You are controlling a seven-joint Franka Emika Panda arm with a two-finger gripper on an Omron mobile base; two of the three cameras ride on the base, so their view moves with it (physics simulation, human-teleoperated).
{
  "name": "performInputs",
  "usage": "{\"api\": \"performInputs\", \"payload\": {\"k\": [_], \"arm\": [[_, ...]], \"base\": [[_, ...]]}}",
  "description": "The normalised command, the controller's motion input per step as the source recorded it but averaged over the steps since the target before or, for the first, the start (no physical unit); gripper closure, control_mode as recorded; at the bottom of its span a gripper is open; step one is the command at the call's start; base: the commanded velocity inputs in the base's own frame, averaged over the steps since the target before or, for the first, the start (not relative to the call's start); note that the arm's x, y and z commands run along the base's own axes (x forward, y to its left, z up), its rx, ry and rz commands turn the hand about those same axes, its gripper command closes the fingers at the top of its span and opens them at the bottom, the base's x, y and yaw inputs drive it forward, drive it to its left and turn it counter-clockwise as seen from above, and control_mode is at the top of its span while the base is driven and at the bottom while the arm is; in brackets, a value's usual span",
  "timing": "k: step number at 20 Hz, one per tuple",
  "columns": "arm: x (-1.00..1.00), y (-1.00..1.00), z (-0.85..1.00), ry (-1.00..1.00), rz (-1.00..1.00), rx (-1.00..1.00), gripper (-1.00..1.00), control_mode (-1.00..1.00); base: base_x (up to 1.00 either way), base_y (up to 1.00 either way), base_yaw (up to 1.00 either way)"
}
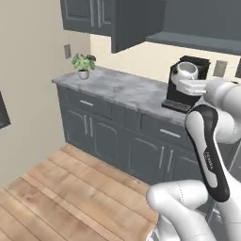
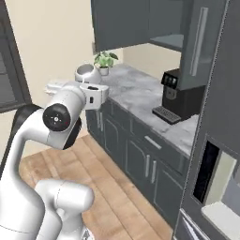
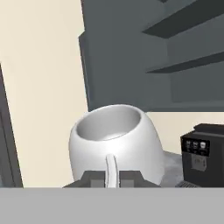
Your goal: Open the cabinet directly in front. Then move the beer and the mug to the dining counter with the candle on it.
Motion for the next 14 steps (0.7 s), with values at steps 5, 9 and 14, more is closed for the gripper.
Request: {"api": "performInputs", "payload": {"k": [5,9,14], "arm": [[0.00,0.00,0.00,0.00,0.00,0.00,1.00,1.00],[0.00,0.00,0.00,0.00,0.00,0.00,1.00,1.00],[0.00,0.00,0.00,0.00,0.00,0.00,1.00,1.00]], "base": [[-0.26,-0.03,0.91],[-0.24,-0.01,0.92],[-0.27,-0.03,0.93]]}}
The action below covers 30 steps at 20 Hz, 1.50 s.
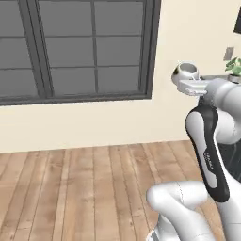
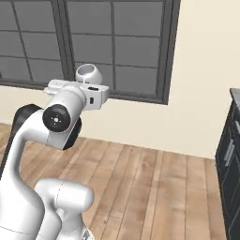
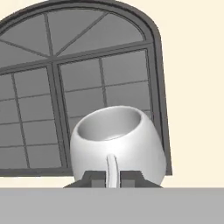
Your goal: Open the cabinet directly in front. Then move the beer and the mug to the dining counter with the candle on it.
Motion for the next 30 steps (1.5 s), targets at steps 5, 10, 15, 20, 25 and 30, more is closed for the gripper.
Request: {"api": "performInputs", "payload": {"k": [5,10,15,20,25,30], "arm": [[0.00,0.00,0.00,0.00,0.00,0.00,1.00,1.00],[0.00,0.00,0.00,0.00,0.00,0.00,1.00,1.00],[0.00,0.00,0.00,0.00,0.00,0.00,1.00,1.00],[0.00,0.00,0.00,0.00,0.00,0.00,1.00,1.00],[0.00,0.00,0.00,0.00,0.00,0.00,1.00,1.00],[0.00,0.00,0.00,0.00,0.00,0.00,1.00,1.00]], "base": [[-0.28,-0.05,0.95],[-0.19,0.00,0.98],[-0.24,0.00,0.95],[-0.26,0.00,0.94],[-0.34,0.08,0.87],[-0.10,0.16,0.26]]}}
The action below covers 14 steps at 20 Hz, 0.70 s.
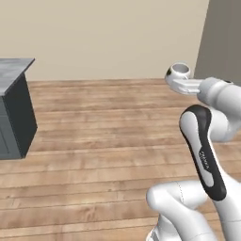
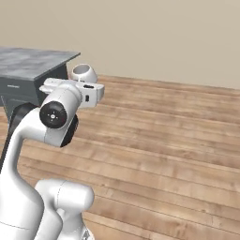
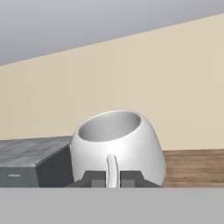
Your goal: Open the cabinet directly in front. Then move the beer and the mug to the dining counter with the candle on it.
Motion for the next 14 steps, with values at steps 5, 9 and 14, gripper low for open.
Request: {"api": "performInputs", "payload": {"k": [5,9,14], "arm": [[0.00,0.00,0.00,0.00,0.00,0.00,1.00,1.00],[0.00,0.00,0.00,0.00,0.00,0.00,1.00,1.00],[0.00,0.00,0.00,0.00,0.00,0.00,1.00,1.00]], "base": [[0.74,0.21,0.00],[1.00,0.18,0.00],[1.00,0.15,0.00]]}}
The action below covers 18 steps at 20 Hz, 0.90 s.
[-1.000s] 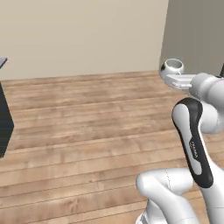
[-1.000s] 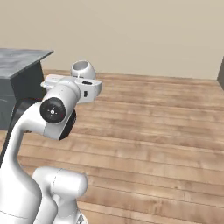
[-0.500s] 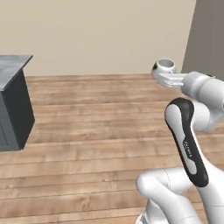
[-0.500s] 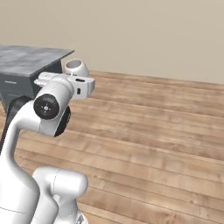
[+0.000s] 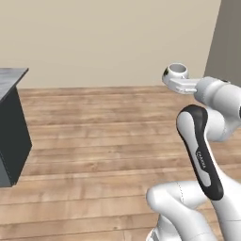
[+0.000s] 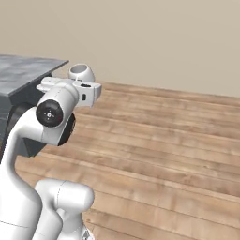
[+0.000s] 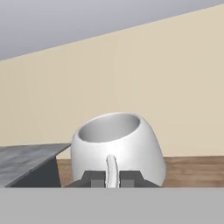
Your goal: Open the cabinet directly in front. Then move the beer and the mug to the dining counter with the candle on it.
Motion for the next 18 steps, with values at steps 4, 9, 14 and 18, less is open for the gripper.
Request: {"api": "performInputs", "payload": {"k": [4,9,14,18], "arm": [[0.00,0.00,0.00,0.00,0.00,0.00,1.00,1.00],[0.00,0.00,0.00,0.00,0.00,0.00,1.00,1.00],[0.00,0.00,0.00,0.00,0.00,0.00,1.00,1.00],[0.00,0.00,0.00,0.00,0.00,0.00,1.00,1.00]], "base": [[1.00,0.27,0.00],[1.00,0.45,-0.01],[1.00,0.63,-0.10],[1.00,0.62,-0.10]]}}
